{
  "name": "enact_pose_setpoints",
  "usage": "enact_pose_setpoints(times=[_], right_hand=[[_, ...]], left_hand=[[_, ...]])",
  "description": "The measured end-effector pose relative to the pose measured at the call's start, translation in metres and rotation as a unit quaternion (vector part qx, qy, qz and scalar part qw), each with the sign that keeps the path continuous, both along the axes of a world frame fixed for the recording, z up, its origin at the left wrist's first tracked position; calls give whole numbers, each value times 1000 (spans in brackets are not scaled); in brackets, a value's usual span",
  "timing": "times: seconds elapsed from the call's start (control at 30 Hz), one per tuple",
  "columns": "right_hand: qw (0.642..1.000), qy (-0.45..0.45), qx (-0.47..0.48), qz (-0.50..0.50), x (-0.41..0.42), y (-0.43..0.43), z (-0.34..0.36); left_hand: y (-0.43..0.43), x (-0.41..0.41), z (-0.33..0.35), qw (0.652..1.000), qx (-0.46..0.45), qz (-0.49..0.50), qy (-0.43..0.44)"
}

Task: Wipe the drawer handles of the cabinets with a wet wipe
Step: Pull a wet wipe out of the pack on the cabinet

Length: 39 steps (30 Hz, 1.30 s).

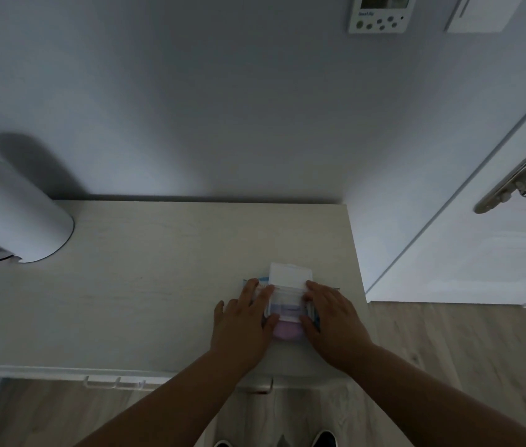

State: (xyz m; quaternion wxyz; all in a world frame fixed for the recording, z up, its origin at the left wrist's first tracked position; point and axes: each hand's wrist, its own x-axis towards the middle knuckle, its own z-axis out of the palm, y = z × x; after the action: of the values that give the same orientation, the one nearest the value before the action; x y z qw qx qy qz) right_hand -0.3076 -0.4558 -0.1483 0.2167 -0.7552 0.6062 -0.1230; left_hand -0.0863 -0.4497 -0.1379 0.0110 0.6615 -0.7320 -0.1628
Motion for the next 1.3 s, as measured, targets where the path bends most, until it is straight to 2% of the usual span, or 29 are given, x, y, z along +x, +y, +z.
enact_pose_setpoints(times=[0.23,0.4,0.53,0.73,0.93,1.07,1.2,1.3], right_hand=[[999,-44,-1,-22,10,0,4],[999,-17,-27,0,16,14,2],[996,59,-51,38,23,27,-1],[989,112,-55,72,28,32,1],[994,84,-42,60,28,27,7],[998,33,-52,5,24,21,7],[996,42,-82,-23,21,6,13],[996,45,-68,-21,22,-3,19]], left_hand=[[1,0,-1,1000,4,1,-5],[2,3,3,999,24,-21,-16],[0,4,6,999,32,-9,40],[-5,-2,17,988,41,48,143],[-15,-4,14,975,19,127,182],[-16,1,7,978,1,108,176],[-13,6,2,983,-24,71,167],[-12,8,3,988,-29,47,143]])
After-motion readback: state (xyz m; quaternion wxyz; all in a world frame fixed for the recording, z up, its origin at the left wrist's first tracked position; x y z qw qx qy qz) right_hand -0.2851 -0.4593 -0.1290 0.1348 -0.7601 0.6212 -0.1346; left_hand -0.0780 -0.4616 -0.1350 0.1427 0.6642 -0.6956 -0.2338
